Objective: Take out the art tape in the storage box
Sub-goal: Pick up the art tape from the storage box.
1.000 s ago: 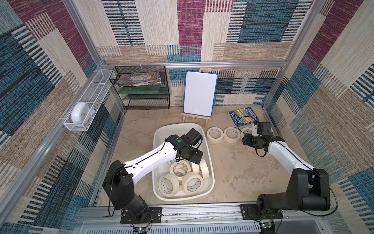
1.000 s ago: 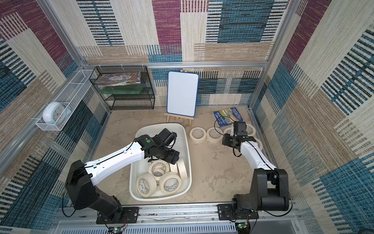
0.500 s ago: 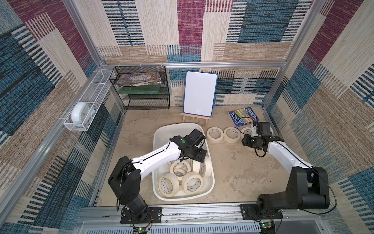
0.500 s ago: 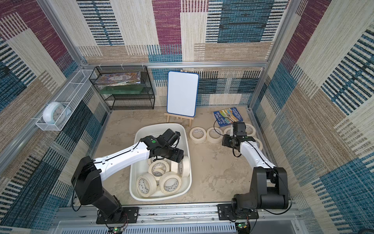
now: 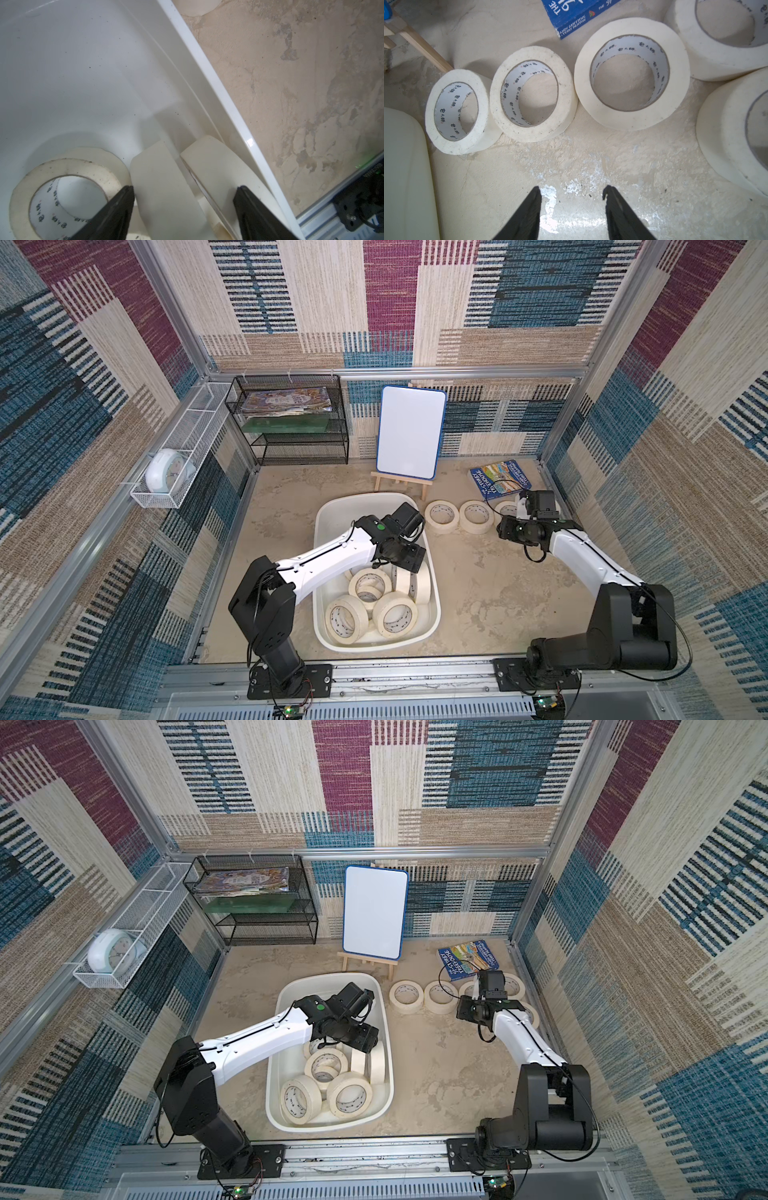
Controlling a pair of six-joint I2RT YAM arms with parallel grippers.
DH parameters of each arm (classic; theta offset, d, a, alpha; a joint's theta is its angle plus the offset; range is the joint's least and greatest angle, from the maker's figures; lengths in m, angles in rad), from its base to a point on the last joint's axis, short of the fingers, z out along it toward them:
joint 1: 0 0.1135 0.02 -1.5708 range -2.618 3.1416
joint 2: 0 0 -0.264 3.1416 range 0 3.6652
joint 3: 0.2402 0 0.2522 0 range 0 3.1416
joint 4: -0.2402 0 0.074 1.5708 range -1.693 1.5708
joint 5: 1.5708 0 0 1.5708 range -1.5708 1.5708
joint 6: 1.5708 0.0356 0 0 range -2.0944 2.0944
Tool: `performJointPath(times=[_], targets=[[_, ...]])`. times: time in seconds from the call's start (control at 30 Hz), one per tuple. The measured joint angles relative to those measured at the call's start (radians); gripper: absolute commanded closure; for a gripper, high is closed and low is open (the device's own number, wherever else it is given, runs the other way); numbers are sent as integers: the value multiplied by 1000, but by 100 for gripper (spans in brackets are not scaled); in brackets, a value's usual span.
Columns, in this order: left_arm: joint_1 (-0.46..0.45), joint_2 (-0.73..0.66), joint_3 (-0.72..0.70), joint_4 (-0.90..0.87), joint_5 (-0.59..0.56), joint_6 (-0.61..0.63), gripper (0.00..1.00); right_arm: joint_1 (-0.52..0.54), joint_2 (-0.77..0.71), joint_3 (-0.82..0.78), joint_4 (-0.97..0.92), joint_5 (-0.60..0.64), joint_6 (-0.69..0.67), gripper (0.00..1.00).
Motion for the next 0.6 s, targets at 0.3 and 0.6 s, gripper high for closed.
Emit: performJointPath(times=[0.3, 0.6], targets=[[21, 4, -40, -4, -120, 14, 44, 0, -1, 0, 0, 0, -1, 47], [34, 11, -59, -82, -116, 50, 84, 0, 0, 0, 0, 0, -4, 47]])
